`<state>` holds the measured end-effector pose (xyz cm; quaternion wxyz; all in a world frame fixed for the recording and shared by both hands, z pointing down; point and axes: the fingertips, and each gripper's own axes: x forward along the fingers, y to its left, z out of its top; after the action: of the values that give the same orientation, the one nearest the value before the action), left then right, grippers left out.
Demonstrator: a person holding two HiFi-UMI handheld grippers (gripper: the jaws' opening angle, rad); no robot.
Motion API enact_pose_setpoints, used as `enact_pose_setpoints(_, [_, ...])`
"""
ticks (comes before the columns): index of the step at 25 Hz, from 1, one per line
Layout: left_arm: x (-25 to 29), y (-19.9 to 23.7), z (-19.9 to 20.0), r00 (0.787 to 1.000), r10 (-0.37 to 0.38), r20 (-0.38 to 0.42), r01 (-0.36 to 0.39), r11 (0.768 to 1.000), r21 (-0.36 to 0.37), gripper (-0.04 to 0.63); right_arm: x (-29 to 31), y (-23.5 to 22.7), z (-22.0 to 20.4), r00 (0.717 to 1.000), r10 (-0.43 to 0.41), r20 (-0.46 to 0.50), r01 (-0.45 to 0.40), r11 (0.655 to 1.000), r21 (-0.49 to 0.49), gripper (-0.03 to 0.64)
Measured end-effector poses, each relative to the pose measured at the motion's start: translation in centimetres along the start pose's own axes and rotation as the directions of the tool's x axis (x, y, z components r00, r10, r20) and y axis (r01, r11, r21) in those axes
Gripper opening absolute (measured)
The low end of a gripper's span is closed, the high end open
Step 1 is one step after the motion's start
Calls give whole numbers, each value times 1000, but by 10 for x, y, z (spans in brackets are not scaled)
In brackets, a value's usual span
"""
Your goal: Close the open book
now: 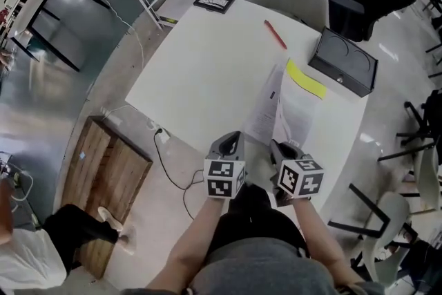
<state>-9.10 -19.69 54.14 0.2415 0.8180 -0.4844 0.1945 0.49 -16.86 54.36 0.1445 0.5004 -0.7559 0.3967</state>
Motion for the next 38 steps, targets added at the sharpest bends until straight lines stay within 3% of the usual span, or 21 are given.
enact_pose_setpoints(16, [-6, 6, -5, 1000, 29, 2, -29, 999, -22, 6, 19, 0, -9, 995, -8, -100, 3, 999, -43, 49])
enact_pose_setpoints(38, [-26, 10, -7, 997, 73, 15, -73, 997, -31, 6, 18, 12, -12, 991, 64, -116, -72, 995, -68, 156])
